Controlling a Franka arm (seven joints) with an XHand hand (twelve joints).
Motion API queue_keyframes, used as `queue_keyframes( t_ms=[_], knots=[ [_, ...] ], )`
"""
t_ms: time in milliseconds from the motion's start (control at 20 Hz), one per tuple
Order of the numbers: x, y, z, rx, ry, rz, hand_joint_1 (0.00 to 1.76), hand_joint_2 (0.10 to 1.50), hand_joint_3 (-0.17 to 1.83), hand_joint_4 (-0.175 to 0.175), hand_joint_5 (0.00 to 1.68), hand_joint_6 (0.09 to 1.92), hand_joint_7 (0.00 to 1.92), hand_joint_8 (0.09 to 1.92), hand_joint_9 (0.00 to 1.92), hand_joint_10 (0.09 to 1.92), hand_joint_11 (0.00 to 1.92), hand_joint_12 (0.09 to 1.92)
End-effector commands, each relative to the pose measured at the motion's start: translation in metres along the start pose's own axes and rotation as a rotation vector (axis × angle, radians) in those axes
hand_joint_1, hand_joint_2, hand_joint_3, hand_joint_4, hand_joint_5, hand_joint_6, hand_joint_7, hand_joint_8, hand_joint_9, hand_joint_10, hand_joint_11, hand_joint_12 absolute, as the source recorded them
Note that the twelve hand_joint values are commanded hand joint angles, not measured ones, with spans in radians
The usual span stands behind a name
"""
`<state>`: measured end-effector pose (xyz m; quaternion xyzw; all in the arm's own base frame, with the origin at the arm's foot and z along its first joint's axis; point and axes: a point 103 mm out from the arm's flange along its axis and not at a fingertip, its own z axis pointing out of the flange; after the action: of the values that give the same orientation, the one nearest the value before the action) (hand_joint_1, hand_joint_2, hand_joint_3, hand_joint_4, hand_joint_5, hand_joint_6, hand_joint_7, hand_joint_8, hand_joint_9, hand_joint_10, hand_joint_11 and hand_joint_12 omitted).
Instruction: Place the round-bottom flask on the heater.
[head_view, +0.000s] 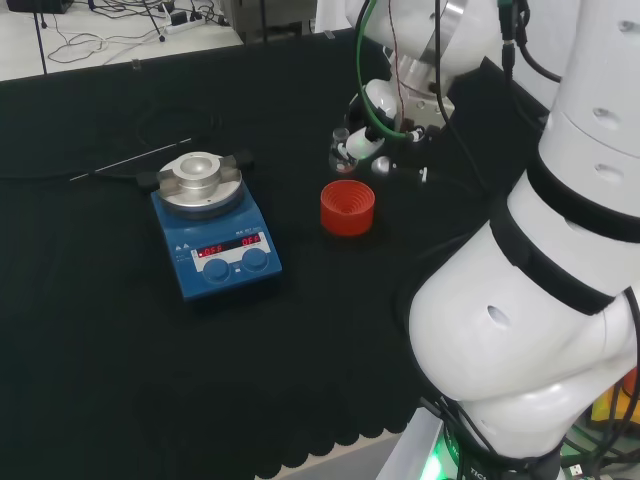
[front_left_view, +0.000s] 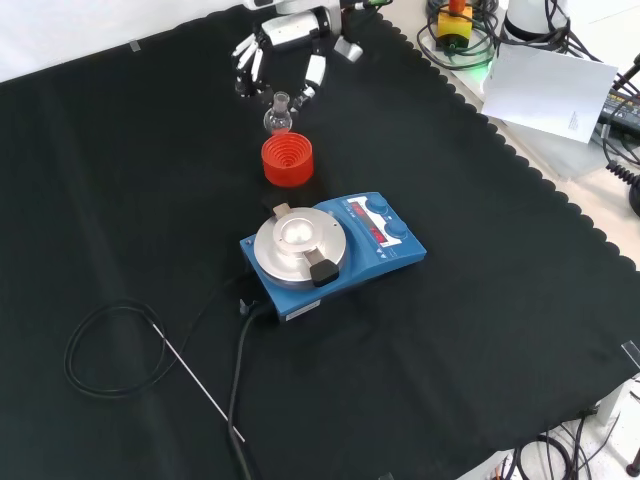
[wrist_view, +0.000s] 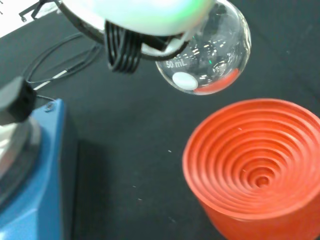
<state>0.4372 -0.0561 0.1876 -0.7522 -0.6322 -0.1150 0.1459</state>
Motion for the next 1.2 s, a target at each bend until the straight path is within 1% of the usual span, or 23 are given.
queue_keyframes(
  t_ms=[50, 250, 500, 600, 700, 900, 1200],
  knots=[
    [0.038, -0.009, -0.015, 0.027, -0.022, -0.042, 1.15, 0.62, 0.8, -0.008, 1.2, 0.87, 0.58, 0.67, 0.76, 0.57, 0.36, 1.34],
    [0.061, -0.005, -0.021, 0.037, -0.047, -0.08, 1.15, 0.62, 0.8, -0.012, 1.2, 0.87, 0.57, 0.67, 0.76, 0.57, 0.36, 1.34],
    [0.101, 0.006, -0.024, 0.062, -0.06, -0.129, 1.15, 0.62, 0.81, -0.018, 1.2, 0.87, 0.57, 0.67, 0.77, 0.57, 0.36, 1.34],
    [0.116, 0.011, -0.023, 0.074, -0.053, -0.146, 1.15, 0.62, 0.81, -0.02, 1.2, 0.87, 0.57, 0.67, 0.77, 0.57, 0.36, 1.34],
    [0.132, 0.017, -0.022, 0.08, -0.039, -0.164, 1.16, 0.61, 0.82, -0.033, 1.21, 0.86, 0.56, 0.68, 0.77, 0.57, 0.36, 1.34],
    [0.164, 0.027, -0.017, 0.096, -0.059, -0.208, 1.16, 0.6, 0.82, -0.042, 1.21, 0.86, 0.56, 0.68, 0.77, 0.57, 0.36, 1.34],
    [0.199, 0.04, -0.005, 0.121, -0.085, -0.251, 1.16, 0.6, 0.83, -0.044, 1.21, 0.86, 0.56, 0.68, 0.78, 0.58, 0.36, 1.34]
  ],
)
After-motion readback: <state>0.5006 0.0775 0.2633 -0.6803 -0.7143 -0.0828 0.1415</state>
